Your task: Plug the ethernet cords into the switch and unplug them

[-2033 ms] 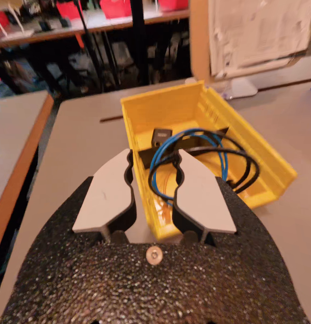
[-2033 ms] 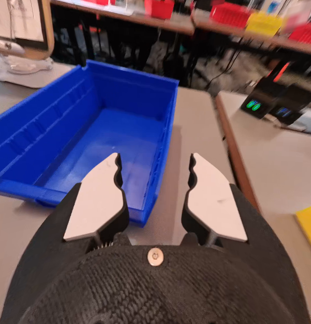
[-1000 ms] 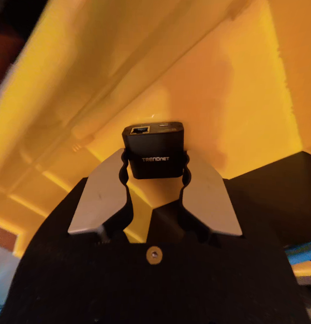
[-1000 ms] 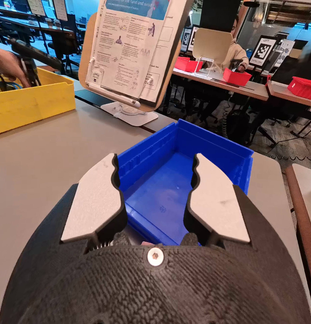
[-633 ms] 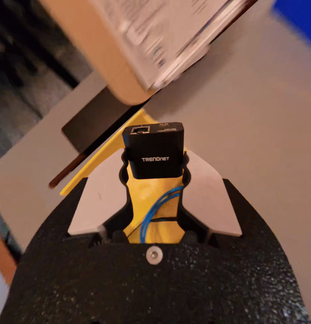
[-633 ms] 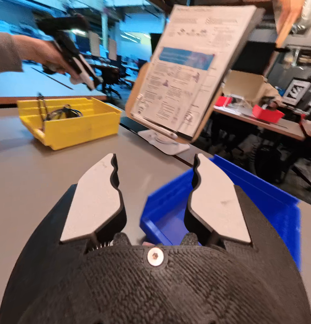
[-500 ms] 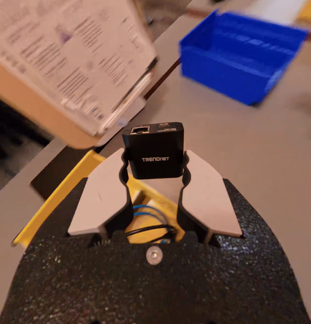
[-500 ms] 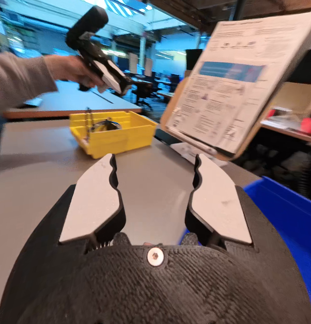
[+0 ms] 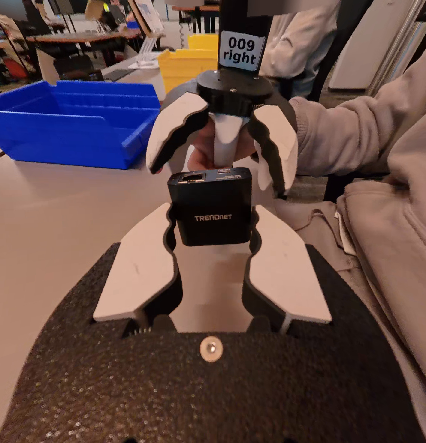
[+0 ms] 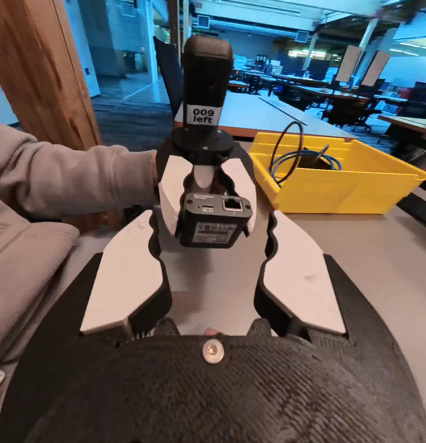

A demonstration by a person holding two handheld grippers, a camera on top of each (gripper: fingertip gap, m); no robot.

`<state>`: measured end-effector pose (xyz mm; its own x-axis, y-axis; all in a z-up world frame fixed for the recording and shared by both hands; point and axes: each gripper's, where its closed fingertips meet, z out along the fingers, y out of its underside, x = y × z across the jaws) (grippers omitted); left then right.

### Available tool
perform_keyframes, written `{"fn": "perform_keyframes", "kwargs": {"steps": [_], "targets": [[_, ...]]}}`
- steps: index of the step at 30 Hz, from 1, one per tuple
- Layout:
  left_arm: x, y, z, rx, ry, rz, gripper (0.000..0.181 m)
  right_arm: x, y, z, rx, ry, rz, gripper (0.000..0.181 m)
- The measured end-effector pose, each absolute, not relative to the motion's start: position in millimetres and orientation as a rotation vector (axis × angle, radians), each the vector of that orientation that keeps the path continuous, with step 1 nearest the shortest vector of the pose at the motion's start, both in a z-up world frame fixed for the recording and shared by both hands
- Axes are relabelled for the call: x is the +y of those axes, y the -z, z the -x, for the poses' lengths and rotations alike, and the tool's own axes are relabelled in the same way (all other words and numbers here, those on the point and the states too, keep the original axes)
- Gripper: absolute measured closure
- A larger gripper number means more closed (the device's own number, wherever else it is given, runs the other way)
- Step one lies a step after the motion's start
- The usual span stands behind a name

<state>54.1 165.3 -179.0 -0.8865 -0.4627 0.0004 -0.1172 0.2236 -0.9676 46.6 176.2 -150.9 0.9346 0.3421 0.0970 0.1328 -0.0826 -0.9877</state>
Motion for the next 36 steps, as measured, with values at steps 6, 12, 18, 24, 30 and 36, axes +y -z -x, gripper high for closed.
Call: {"fn": "perform_keyframes", "kwargs": {"steps": [6, 12, 18, 24, 30, 36], "targets": [[156, 162, -42, 2.182, 1.741, 0.458, 0.122, 175, 138, -35, -0.396, -0.201, 1.594, 0.122], [152, 175, -45, 2.238, 1.734, 0.469, 0.122, 177, 143, -34, -0.440, -0.190, 1.585, 0.123], [155, 190, -51, 2.309, 1.586, 0.488, 0.122, 178, 160, -41, -0.411, -0.230, 1.666, 0.122], [157, 185, -50, 2.288, 1.589, 0.474, 0.122, 174, 164, -43, -0.453, -0.189, 1.695, 0.120], [159, 185, -50, 2.263, 1.610, 0.476, 0.123, 173, 166, -42, -0.479, -0.154, 1.727, 0.116], [158, 178, -50, 2.192, 1.747, 0.466, 0.123, 172, 164, -41, -0.506, -0.113, 1.724, 0.112]]}}
